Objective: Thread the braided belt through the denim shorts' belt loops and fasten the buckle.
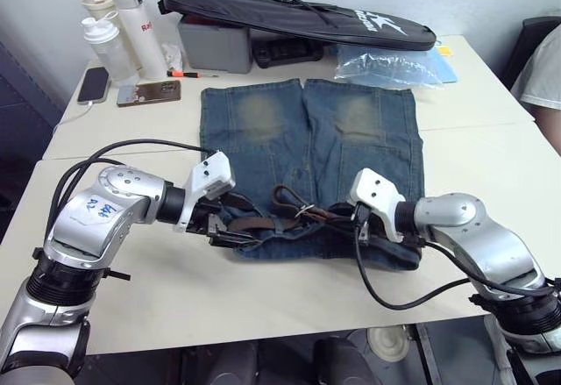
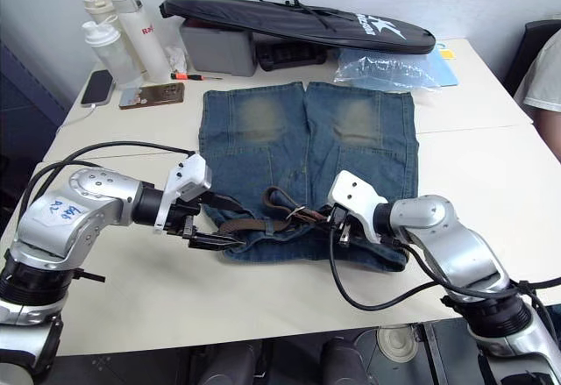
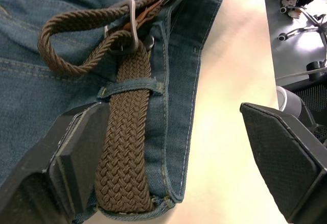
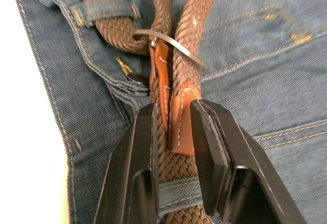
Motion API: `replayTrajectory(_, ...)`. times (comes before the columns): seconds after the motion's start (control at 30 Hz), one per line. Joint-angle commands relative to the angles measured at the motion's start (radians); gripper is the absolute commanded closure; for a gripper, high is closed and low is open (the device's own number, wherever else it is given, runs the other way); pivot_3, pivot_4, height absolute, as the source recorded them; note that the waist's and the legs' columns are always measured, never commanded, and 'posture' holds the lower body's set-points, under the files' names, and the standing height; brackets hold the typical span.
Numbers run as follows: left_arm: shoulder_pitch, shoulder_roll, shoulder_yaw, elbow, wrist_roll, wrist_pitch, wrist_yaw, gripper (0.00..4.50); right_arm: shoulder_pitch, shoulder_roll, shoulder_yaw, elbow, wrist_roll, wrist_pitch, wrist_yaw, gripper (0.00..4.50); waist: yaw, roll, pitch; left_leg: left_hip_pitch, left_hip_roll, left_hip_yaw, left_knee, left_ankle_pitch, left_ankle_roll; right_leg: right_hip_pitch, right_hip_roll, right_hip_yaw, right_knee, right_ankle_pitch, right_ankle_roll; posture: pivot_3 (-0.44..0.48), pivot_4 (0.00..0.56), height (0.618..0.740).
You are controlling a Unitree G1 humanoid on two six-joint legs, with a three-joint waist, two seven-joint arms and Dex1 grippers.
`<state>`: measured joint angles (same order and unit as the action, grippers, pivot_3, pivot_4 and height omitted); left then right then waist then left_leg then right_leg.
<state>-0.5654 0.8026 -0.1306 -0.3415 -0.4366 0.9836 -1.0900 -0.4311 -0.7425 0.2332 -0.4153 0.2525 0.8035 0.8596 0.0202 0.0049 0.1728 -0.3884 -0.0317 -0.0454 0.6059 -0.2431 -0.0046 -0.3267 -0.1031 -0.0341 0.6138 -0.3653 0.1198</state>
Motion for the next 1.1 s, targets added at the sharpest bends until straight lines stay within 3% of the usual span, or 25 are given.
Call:
replayTrajectory(0.03, 0.004, 0.022, 0.033, -0.03, -0.028, 0.0, 0.014, 0.0, -0.025, -0.001, 0.002, 0.01, -0.016, -0.017, -0.006, 3.31, 0.0, 0.0, 0.0, 0.0, 0.0, 0.0, 0.0, 0.0, 0.0, 0.0, 0.0, 0.0, 0.0, 0.0, 0.0, 0.0, 0.15, 0.74)
replayTrajectory(0.47, -0.006, 0.044, 0.027, -0.011, -0.051, -0.018, 0.029, 0.0, -0.026, -0.003, -0.109, -0.035, 0.121, 0.124, 0.007, 3.31, 0.001, 0.0, 0.0, 0.0, 0.0, 0.0, 0.0, 0.0, 0.0, 0.0, 0.0, 0.0, -0.001, 0.0, 0.0, 0.0, 0.15, 0.74)
replayTrajectory(1.1, -0.035, 0.046, 0.006, 0.021, -0.043, -0.044, 0.023, 0.0, 0.004, -0.075, -0.018, 0.011, 0.037, 0.018, 0.011, 3.31, 0.0, 0.0, 0.0, 0.0, 0.0, 0.001, -0.002, 0.0, 0.0, 0.0, 0.0, 0.0, -0.003, 0.0, 0.0, 0.0, 0.15, 0.74)
